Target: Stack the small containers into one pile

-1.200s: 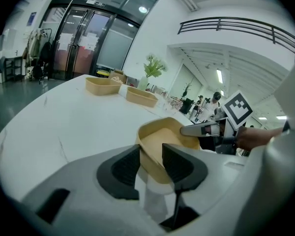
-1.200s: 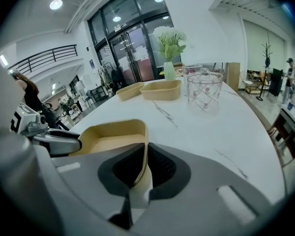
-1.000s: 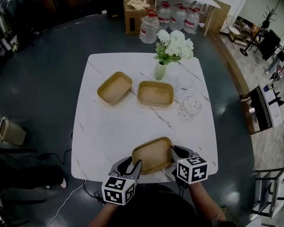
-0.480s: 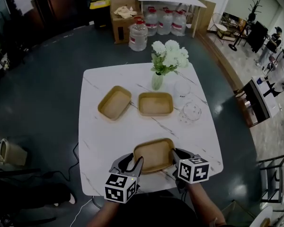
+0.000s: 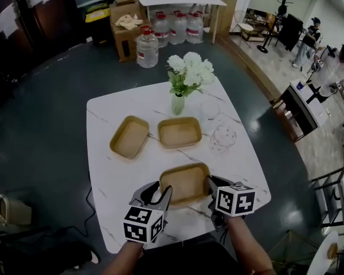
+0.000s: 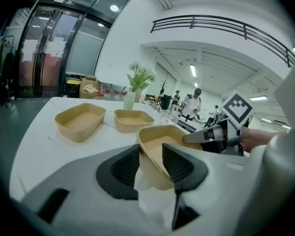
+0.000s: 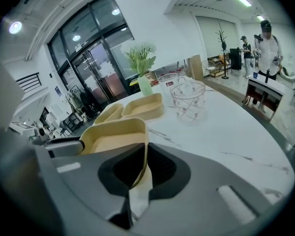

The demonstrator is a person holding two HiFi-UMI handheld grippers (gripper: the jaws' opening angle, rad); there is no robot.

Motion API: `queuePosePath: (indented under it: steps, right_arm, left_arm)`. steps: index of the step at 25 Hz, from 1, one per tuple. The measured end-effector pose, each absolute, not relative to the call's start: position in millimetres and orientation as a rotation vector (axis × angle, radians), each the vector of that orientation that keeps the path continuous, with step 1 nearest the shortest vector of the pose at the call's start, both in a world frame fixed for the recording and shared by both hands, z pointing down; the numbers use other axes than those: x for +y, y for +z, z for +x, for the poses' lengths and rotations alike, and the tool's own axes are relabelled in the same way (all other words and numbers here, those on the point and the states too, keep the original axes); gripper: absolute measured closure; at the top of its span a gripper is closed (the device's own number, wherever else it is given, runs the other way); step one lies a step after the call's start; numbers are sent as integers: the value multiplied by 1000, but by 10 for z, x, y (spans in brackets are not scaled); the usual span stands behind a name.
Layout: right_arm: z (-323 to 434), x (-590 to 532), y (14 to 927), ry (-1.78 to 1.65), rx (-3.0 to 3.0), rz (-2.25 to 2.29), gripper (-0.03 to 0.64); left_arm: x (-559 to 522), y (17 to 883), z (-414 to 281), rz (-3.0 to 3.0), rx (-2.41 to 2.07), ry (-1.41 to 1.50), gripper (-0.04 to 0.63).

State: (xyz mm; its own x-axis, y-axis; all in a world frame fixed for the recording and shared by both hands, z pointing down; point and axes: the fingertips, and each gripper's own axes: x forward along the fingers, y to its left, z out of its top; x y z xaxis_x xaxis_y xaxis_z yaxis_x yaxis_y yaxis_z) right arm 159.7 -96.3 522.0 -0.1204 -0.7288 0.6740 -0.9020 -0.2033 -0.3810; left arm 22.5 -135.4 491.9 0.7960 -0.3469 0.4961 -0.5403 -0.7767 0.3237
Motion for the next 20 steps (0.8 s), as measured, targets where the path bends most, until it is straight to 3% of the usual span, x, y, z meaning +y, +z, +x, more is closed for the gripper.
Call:
queuePosePath:
  steps: [20]
  right_arm:
    - [1980,-1815,4968,1297,-1885,1921,595]
  left_arm:
    - [-2319,4670,694,2563,-788,588,448]
